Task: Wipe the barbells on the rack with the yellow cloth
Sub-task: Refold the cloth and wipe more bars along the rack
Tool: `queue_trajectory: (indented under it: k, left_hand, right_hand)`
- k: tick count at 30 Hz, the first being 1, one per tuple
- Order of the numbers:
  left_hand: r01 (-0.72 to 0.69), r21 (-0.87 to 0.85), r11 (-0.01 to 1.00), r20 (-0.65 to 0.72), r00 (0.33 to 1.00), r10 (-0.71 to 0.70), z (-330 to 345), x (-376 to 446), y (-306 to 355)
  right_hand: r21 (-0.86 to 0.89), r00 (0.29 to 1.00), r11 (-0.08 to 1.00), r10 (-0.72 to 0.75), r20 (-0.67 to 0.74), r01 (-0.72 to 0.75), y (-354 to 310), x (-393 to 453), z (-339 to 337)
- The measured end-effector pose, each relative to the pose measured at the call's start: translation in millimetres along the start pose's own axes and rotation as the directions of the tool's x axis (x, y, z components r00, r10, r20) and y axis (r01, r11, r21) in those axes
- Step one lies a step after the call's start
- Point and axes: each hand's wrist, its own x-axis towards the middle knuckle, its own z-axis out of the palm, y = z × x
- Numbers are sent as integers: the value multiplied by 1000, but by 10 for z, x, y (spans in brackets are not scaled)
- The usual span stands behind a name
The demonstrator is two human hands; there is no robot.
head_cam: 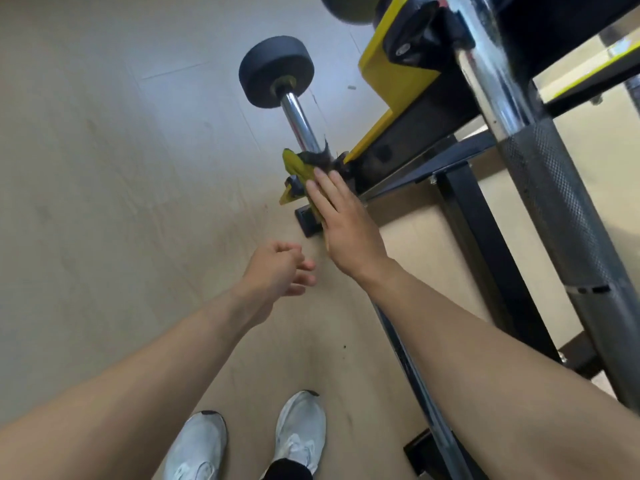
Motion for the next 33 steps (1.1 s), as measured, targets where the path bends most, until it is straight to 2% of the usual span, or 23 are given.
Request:
queue_trajectory:
  k: [2,5,7,9,12,14,18,22,24,26,29,31,33]
  left_hand:
    - [-10,64,998,-33,999,13,2,-14,-62]
    - [-125,95,988,-145,980,138,26,55,-105]
    - [-214,154,965,-229,942,245,60,138,-121]
    - [-292,245,924,-305,882,360,61,236,-91]
    - [-436,382,815,-400,716,572,14,400,54]
    - [-555,457,695,-387,579,717,15,488,187]
    - [-710,601,367,-189,320,929,209,639,356]
    - [-754,642,137,-1,177,984,439,658,358]
    - [-777,622,95,58,167,984,548,616,303]
    - [-801,577,160,75,247,966,682,592,222]
    - [-787,545,290,46,374,926,878,610,11]
    - [-788,533,308,38,386,922,925,652,-124]
    - [-797,556,235,91,340,936,884,716,-196]
  right_hand:
    - [56,994,995,85,-62,-82,-30,-175,27]
    - [35,966,971,240,-92,-237,-128,-321,-3]
    - [36,921,924,383,-68,-381,-133,-278,-32]
    - [68,895,893,446,11,-446,-131,-99,-49]
    - [36,907,907,418,52,-420,-164,90,-26]
    - [63,909,907,415,32,-416,-167,102,9]
    - [74,918,915,394,42,-396,-89,59,-9]
    - [118,906,898,420,55,-423,4,-151,29]
    - [81,900,896,434,47,-437,8,-305,85]
    - [49,902,901,428,53,-431,22,-430,81]
    - [17,869,879,468,162,-477,9,-637,28]
    - [-30,838,860,504,210,-510,-2,-737,-3]
    - [-95,853,864,504,134,-495,12,-716,-74]
